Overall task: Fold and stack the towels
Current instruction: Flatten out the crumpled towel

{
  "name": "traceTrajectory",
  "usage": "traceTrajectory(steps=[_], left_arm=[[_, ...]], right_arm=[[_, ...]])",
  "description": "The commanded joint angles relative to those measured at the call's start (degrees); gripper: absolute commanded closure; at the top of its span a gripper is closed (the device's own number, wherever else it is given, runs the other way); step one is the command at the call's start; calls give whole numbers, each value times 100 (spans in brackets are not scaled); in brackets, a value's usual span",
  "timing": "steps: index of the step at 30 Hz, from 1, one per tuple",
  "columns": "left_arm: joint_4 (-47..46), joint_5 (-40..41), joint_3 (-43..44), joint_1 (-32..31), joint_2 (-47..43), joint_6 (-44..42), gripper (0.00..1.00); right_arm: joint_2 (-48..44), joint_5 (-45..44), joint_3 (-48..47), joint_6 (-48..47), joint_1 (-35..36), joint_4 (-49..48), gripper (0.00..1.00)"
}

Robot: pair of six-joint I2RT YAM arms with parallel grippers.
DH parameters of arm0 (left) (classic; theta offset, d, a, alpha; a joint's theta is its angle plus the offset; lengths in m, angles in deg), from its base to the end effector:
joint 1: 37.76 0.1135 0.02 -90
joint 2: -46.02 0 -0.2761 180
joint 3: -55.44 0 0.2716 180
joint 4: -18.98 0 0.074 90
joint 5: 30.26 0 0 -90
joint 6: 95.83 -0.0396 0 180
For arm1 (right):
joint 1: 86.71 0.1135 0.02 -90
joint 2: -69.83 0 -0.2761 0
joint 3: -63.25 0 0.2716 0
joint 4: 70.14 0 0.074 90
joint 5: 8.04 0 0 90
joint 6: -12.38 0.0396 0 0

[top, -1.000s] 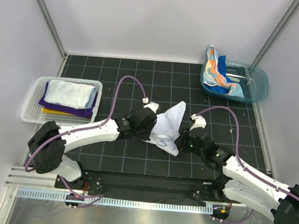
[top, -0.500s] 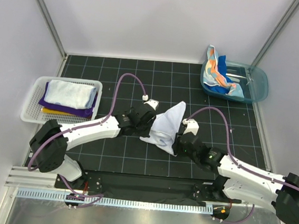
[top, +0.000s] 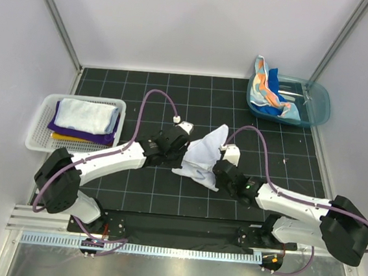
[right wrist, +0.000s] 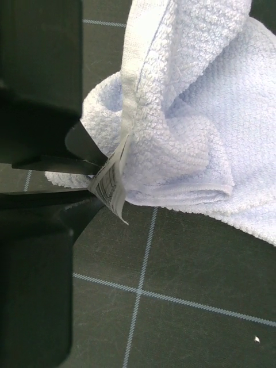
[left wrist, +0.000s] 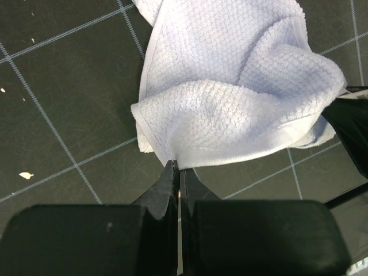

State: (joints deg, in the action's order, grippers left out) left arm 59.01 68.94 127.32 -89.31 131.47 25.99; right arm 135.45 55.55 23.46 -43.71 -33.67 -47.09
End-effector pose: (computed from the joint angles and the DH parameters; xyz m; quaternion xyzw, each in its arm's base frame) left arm 0.2097 -0.2539 0.2340 0.1376 0.9372 -0.1501 0.2832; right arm 0.1478 0.1672 0.1642 -0.0724 0.9122 0.0800 0.3953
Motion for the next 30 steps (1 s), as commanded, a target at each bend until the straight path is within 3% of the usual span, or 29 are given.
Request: traceTrajectory(steps=[1,6,11,19,23,30], left_arm=[[68,-31,206,40,-283,-131,100],[130,4,241,49,-371,-158,100],[323,118,425,57,-547,-219,100],[534,74,619,57,-617,-290,100],[543,48,514,49,-696,-272,100],[411,-75,207,49,-696,-237,100]], right_arm=[[-59,-408,-285,-69,23,-343,80],[-260,-566,-435,-139,23,-37,92],[-550,-690,-769,-341,23,465,96],[-411,-558,-928,-473,23,484,90],[-340,-558,-857,-456,23,387,79],[-129,-575,-770,-429,23,281,71]])
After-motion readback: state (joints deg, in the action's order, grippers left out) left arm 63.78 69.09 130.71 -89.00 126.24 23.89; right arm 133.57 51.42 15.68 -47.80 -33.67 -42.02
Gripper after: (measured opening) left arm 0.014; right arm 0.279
